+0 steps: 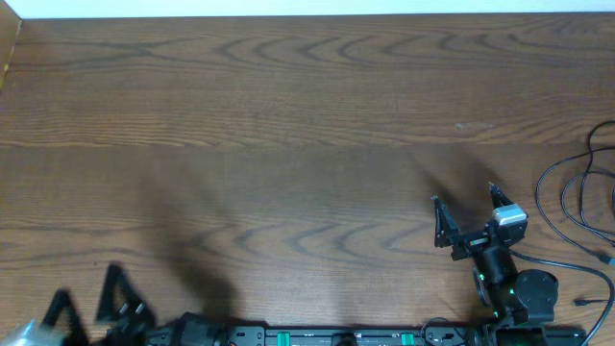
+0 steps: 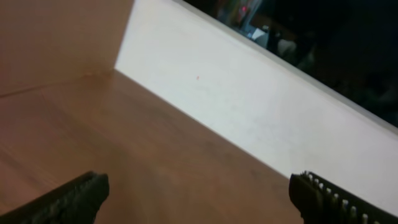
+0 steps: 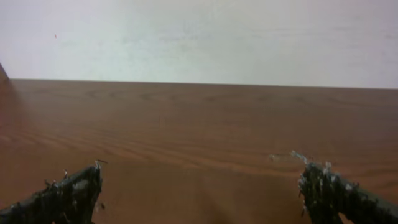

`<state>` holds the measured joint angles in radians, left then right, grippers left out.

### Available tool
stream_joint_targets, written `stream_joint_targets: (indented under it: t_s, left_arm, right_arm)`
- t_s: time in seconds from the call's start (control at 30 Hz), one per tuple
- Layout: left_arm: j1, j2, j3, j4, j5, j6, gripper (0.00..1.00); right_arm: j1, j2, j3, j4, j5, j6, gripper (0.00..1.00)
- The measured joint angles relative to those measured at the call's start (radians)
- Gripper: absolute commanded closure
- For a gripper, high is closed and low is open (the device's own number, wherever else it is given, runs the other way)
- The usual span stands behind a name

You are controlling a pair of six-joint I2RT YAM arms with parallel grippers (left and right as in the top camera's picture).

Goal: Untangle cables

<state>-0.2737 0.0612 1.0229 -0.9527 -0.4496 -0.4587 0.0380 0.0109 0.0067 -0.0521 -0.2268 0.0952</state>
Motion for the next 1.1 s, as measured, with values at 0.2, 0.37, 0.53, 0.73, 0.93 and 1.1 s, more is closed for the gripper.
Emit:
stream_joint_targets:
  t_s: [0.2,0.37,0.53,0.73,0.93,1.1]
  left_arm:
    - [0.164,0.002,-0.315,0.391,0.221,0.072,0.02]
    - [0.235,0.008,-0.557,0.734,0.411,0.117,0.02]
    - [0.24,0.008,-0.726,0.943,0.496,0.128,0.02]
    - [0.257,0.008,-0.826,0.963,0.529,0.172,0.02]
    - [0.305,-0.031,-0.912,0.966,0.531,0.202,0.02]
    - [0.328,-0.049,-0.982,0.98,0.534,0.209,0.02]
  right_arm:
    - [0.0,0.0,0.0,0.0,0.0,0.0,0.01]
    - [0.0,0.0,0.0,0.0,0.002,0.0,0.01]
    - [0.0,0.0,0.0,0.0,0.003,0.0,0.01]
    - [0.0,0.0,0.0,0.0,0.003,0.0,0.01]
    - [0.0,0.0,0.0,0.0,0.004,0.0,0.01]
    - [0.0,0.0,0.0,0.0,0.004,0.0,0.01]
